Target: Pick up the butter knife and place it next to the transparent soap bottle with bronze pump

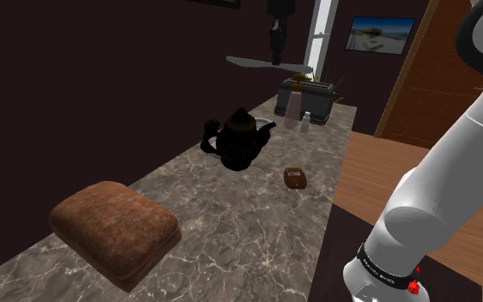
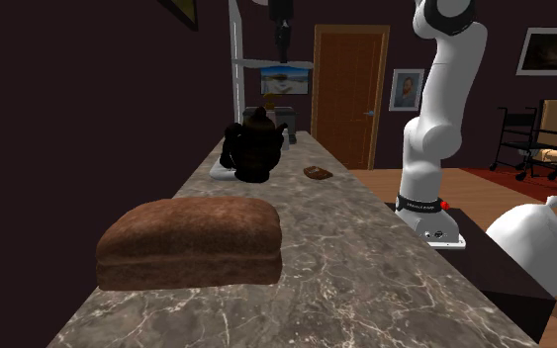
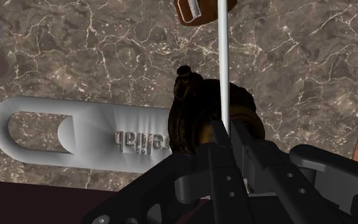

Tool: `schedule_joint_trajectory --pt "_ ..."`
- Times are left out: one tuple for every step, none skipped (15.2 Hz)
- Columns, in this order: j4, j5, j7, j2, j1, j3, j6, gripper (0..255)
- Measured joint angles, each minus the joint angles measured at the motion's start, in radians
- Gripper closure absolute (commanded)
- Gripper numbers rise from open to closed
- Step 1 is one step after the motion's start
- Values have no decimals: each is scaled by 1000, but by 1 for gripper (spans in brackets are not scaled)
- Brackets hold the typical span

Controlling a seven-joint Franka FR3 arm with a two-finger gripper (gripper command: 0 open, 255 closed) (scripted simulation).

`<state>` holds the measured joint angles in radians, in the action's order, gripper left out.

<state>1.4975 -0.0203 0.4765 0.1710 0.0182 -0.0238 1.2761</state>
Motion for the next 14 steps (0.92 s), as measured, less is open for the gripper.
schedule_joint_trajectory --pt "-7 -4 25 -5 10 -15 -2 255" --pt "8 -8 51 0 20 -30 9 255" --pt "1 -11 76 -5 29 -44 7 255" --pt "-4 -14 101 -10 39 -59 8 255" --pt "-19 -17 127 -22 49 -74 6 255" --pt "-36 -20 156 -34 61 -91 2 255" --pt "-52 -23 189 -42 74 -110 -6 255" --pt "-63 -25 215 -52 85 -125 -5 255" --pt "-67 -26 242 -59 96 -140 -3 255" --pt "-85 -27 267 -72 106 -154 -6 255" --pt "-76 -28 286 -74 114 -164 6 255" --pt "-82 -28 313 -85 126 -180 11 255" --pt "-110 -27 345 -105 140 -198 5 255" --pt "-119 -27 369 -112 151 -211 3 255"
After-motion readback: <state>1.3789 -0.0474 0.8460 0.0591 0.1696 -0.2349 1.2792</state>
